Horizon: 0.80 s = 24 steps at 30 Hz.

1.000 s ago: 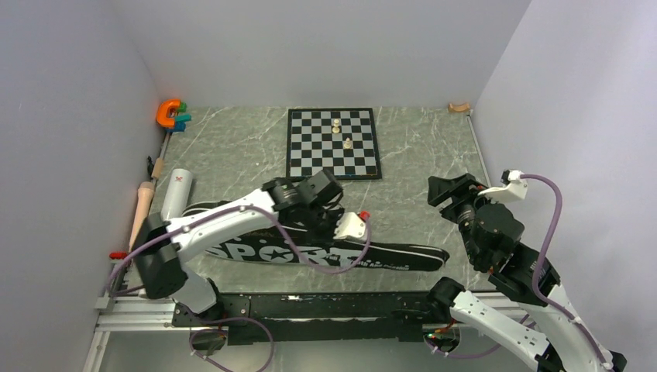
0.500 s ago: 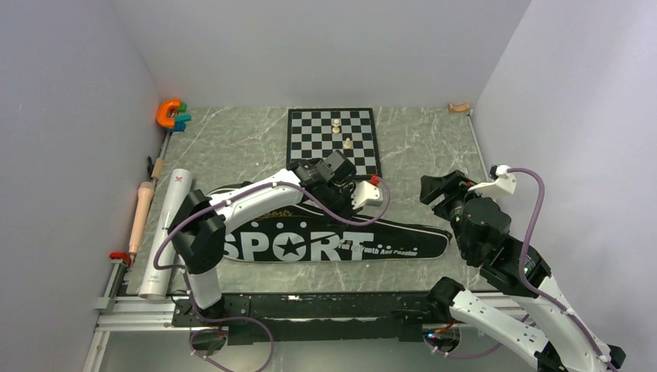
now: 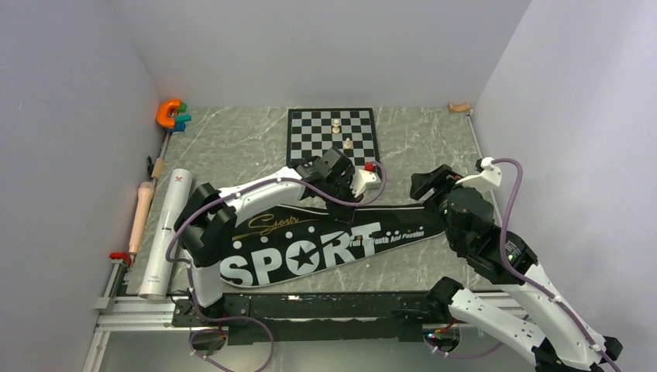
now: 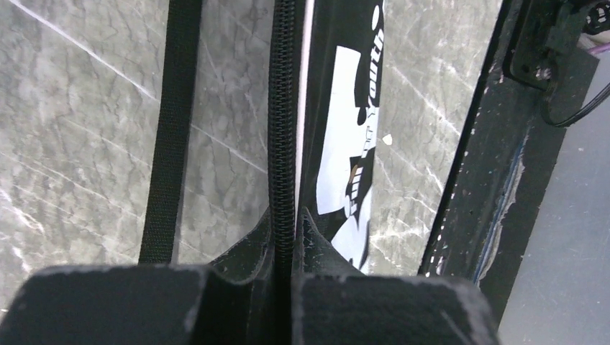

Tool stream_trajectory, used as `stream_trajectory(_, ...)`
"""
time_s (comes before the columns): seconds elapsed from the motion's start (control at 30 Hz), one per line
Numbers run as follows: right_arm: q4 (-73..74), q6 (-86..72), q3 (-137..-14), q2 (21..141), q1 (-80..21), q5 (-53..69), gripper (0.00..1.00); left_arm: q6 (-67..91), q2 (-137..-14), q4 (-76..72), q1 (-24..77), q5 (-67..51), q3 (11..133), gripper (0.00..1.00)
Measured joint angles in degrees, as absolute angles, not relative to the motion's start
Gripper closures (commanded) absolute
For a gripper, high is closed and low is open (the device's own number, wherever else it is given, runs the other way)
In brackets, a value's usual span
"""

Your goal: Pack up the badminton gear

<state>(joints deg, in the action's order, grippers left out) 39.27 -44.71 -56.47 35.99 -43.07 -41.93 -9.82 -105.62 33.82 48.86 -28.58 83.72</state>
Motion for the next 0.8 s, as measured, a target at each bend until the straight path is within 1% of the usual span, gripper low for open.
stream_trajectory(0.1,38.98,-45.12,-56.47,36.93,-42.02,-41.17,0.29,-10.46,-105.93,31.88,48.64,-28.73,81.21,1.0)
stream_trajectory(0.2,38.39,-45.34,-56.18,37.71,-40.49,-39.68,0.29,-13.67,-106.06,30.68,48.8,-28.71,78.96,0.96)
stream_trajectory(0.3,37.63,-45.65,-55.18,38.37,-38.41,-37.67,0.29,-18.26,-107.37,31.81,48.93,-28.71,79.75,0.89)
stream_trajectory(0.33,37.41,-45.78,-54.72,38.63,-37.52,-36.71,0.29,-20.01,-108.03,32.47,48.9,-28.73,80.4,0.83)
stream_trajectory(0.4,37.19,-46.09,-53.74,39.09,-35.73,-34.63,0.28,-22.57,-108.71,33.12,48.82,-28.6,81.03,0.42)
stream_trajectory(0.43,37.19,-46.19,-53.39,39.27,-34.81,-33.65,0.27,-24.36,-108.81,33.74,48.77,-28.21,81.17,0.28)
stream_trajectory(0.5,37.15,-46.28,-53.06,39.55,-33.3,-32.01,0.23,-26.76,-108.81,35.0,48.64,-27.79,81.36,0.04)
stream_trajectory(0.53,37.12,-46.28,-52.99,39.77,-32.69,-31.16,0.2,-27.62,-108.79,35.35,48.6,-27.68,81.36,0.01)
stream_trajectory(0.63,36.93,-46.04,-52.97,40.07,-31.59,-29.52,0.1,-29.82,-108.38,36.75,48.4,-27.31,81.36,0.01)
stream_trajectory(0.7,36.77,-45.93,-52.97,40.1,-31.22,-29.02,0.01,-30.7,-107.33,38.0,48.21,-27.24,81.36,0.01)
stream_trajectory(0.8,36.14,-45.23,-52.97,40.56,-30.17,-27.92,0.0,-30.76,-103.92,39.9,47.09,-27.31,81.36,0.01)
